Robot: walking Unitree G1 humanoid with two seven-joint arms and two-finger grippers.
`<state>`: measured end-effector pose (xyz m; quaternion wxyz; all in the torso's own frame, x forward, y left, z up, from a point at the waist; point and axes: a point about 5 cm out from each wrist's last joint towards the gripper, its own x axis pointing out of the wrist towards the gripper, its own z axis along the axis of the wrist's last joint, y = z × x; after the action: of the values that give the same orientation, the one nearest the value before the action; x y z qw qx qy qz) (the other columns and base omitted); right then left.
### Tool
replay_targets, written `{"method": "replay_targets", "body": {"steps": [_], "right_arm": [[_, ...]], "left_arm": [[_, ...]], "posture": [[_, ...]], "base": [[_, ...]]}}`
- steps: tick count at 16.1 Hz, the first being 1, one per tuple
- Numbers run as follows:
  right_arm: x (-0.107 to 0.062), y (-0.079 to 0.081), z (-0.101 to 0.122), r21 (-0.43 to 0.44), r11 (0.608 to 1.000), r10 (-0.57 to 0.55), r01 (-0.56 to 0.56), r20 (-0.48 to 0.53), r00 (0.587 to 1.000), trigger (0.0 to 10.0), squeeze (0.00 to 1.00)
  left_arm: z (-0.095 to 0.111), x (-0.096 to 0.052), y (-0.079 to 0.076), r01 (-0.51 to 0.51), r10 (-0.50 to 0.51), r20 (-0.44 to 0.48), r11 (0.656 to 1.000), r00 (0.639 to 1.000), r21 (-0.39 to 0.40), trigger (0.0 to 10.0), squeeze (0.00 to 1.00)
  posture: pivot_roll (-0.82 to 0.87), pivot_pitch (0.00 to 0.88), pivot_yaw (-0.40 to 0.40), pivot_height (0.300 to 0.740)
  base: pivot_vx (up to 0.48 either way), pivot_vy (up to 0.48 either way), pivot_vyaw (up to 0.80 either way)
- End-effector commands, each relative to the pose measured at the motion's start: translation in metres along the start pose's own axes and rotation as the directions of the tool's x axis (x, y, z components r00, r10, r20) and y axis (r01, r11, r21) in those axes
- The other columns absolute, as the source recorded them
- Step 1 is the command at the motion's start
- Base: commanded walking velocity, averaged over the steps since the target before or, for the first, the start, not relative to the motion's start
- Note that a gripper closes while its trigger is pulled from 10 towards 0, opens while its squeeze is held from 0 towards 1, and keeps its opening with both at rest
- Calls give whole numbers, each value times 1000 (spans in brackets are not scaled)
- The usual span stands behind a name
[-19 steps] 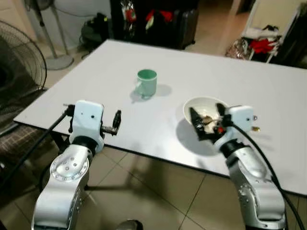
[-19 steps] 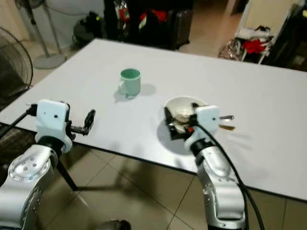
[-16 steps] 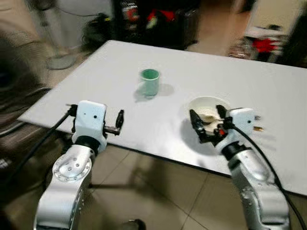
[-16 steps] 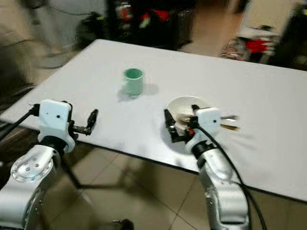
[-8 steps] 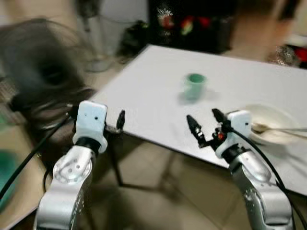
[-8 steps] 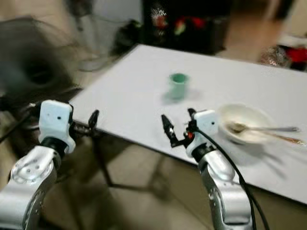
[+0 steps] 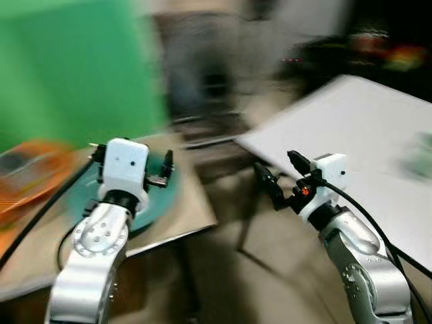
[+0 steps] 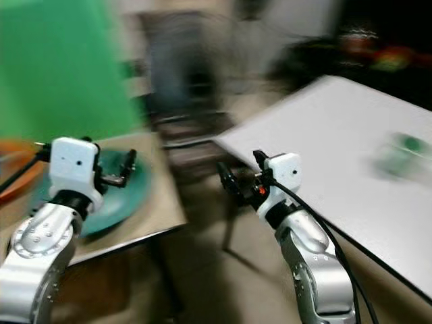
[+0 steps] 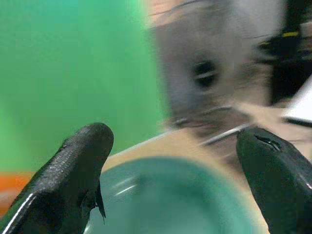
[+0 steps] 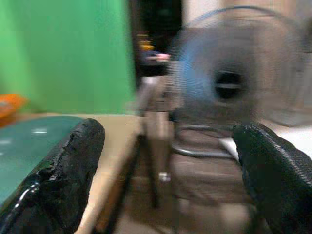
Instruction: Setting the table
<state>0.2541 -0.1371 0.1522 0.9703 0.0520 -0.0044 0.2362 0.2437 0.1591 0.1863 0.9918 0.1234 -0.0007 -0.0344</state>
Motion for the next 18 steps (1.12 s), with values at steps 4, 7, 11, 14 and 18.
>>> {"method": "replay_targets", "body": {"steps": [4,7,11,14,18], "right_arm": [[0,-8,0,24,996,-83,83,-4,997,10000,0],[1,-15,-5,53,977,-204,205,-24,979,10000,0],[3,-15,-5,87,964,-252,253,-23,968,10000,0],[4,-13,-5,94,963,-252,254,-27,967,10000,0],[6,-9,-3,96,967,-234,236,-32,972,10000,0]], "left_arm": [[3,2,7,-30,29,6,999,1000,13,10000,0],[1,4,13,-34,34,-3,999,999,13,10000,0],[2,5,15,-29,29,-5,999,1000,18,10000,0],[1,6,16,-21,22,-11,1000,1000,22,10000,0],[0,6,19,-22,23,-16,999,1000,31,10000,0]], "posture": [[-6,0,-4,740],[-5,0,-2,740],[-3,0,5,740],[-1,3,12,740],[2,5,14,740]], "base": [[0,0,200],[0,86,0],[0,413,0],[0,456,0],[0,456,0]]}}
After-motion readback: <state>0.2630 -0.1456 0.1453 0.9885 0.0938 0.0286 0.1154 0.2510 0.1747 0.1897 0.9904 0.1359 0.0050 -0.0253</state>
